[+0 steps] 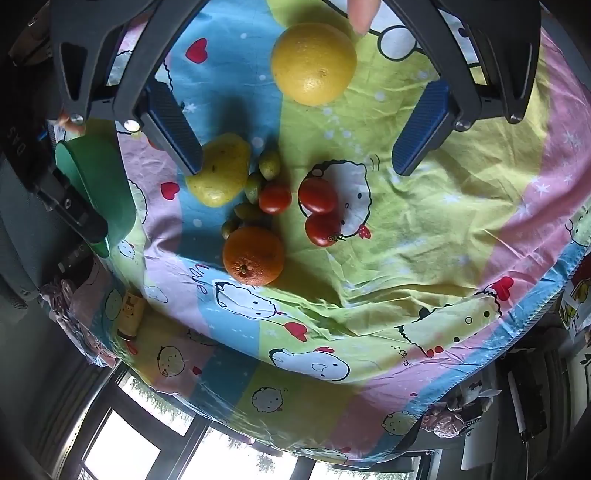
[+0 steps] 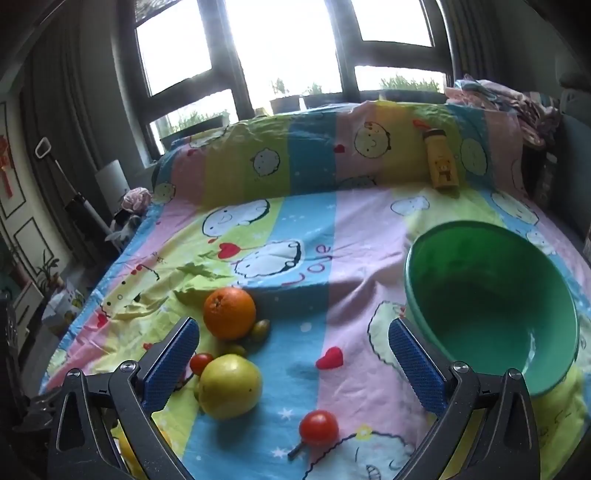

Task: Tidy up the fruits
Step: 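Swing the right tool over the green bowl, then toward the fruit pile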

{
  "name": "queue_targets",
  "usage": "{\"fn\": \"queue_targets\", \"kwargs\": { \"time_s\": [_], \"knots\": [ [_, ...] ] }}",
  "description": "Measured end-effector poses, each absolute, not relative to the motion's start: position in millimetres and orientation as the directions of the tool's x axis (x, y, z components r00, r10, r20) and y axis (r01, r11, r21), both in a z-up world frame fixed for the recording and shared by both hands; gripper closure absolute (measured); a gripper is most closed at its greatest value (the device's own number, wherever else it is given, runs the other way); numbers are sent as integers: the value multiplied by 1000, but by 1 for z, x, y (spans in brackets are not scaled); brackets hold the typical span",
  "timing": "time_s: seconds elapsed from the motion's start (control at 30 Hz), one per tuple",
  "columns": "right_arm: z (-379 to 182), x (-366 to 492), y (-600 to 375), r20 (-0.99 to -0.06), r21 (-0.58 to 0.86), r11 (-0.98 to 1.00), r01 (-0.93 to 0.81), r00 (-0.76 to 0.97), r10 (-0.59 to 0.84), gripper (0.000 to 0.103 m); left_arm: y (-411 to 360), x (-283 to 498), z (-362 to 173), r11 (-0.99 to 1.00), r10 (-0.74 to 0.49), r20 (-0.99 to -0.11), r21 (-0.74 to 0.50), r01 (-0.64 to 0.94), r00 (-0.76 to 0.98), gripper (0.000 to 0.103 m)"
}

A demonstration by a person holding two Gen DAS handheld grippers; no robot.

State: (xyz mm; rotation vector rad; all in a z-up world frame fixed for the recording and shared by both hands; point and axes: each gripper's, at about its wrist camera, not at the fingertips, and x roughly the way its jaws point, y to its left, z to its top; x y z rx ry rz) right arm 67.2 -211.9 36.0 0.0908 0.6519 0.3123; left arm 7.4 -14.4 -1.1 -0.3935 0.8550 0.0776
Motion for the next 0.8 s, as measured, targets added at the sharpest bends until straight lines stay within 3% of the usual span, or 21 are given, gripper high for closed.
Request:
{"fn": "queue_targets", "kwargs": {
  "time_s": [0.33, 0.6, 0.8],
  "knots": [
    [42, 118, -249, -532, 119, 979, -169, 821, 206, 0, -19, 13, -2, 926, -79, -744, -301, -227, 663, 0],
    [23, 128, -270, -586, 12, 998, -69, 808, 63, 0, -19, 14, -4, 926, -57, -746, -287, -244, 664, 0],
    [23, 119, -265, -609, -30, 995, -90, 792, 54, 0, -21, 12, -3, 930, -58, -746, -283, -236, 663, 0]
  ]
}}
